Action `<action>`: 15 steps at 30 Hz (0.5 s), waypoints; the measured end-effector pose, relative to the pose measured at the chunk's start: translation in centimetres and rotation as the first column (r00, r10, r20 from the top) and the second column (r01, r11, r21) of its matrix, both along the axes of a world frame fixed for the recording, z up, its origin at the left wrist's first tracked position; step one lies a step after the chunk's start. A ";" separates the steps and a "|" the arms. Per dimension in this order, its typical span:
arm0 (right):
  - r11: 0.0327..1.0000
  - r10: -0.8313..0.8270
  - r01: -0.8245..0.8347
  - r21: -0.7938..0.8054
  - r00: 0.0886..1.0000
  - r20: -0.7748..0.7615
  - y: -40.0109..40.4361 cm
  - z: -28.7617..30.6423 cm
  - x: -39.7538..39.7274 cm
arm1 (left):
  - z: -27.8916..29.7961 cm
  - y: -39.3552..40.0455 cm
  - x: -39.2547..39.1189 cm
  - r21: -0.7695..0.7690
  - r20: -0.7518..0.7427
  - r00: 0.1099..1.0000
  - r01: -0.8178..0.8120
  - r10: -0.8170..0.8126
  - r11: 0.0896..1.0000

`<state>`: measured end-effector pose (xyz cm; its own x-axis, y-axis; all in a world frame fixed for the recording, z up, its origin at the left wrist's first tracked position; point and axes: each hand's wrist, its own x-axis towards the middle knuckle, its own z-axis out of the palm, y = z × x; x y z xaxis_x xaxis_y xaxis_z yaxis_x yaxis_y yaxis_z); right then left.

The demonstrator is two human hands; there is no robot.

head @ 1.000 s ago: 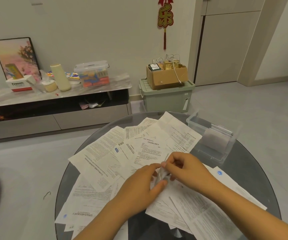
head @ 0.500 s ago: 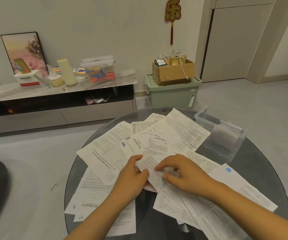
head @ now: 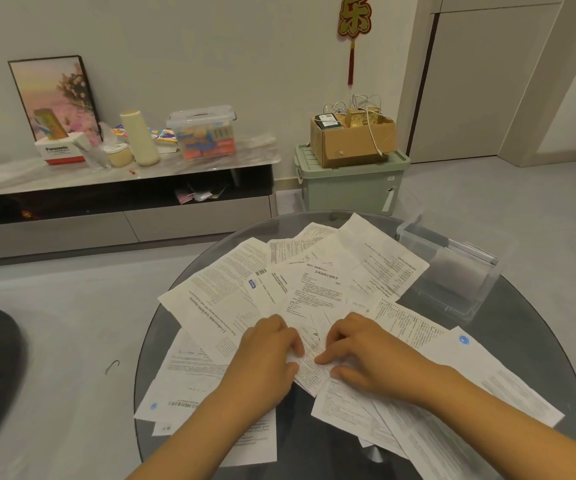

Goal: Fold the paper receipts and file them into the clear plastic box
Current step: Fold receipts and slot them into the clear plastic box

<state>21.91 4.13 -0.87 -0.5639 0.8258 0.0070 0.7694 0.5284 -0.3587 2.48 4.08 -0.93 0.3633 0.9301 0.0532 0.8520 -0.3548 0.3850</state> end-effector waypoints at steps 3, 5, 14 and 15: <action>0.997 0.025 -0.025 0.070 1.000 0.005 -0.1 0.0 0.0 | 0.1 -0.4 -0.2 -0.072 0.021 0.997 0.071 -0.070 0.995; 0.993 0.049 -0.047 0.106 0.999 -0.011 -0.1 -0.2 0.1 | 0.3 -0.5 -0.5 -0.097 0.013 0.996 0.093 -0.092 0.991; 0.987 0.067 -0.061 0.150 0.997 -0.032 -0.1 -0.4 -0.4 | 0.8 -0.5 -0.9 -0.023 -0.039 0.990 0.137 -0.138 0.990; 0.987 0.064 -0.057 0.151 0.997 -0.048 -0.1 -0.4 -0.4 | 0.8 -0.4 -0.9 -0.013 -0.011 0.991 0.132 -0.132 0.991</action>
<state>21.47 3.98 -1.28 -0.6083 0.7776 0.1589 0.7166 0.6242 -0.3113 1.59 3.66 -0.16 0.4836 0.8745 0.0376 0.8023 -0.4600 0.3804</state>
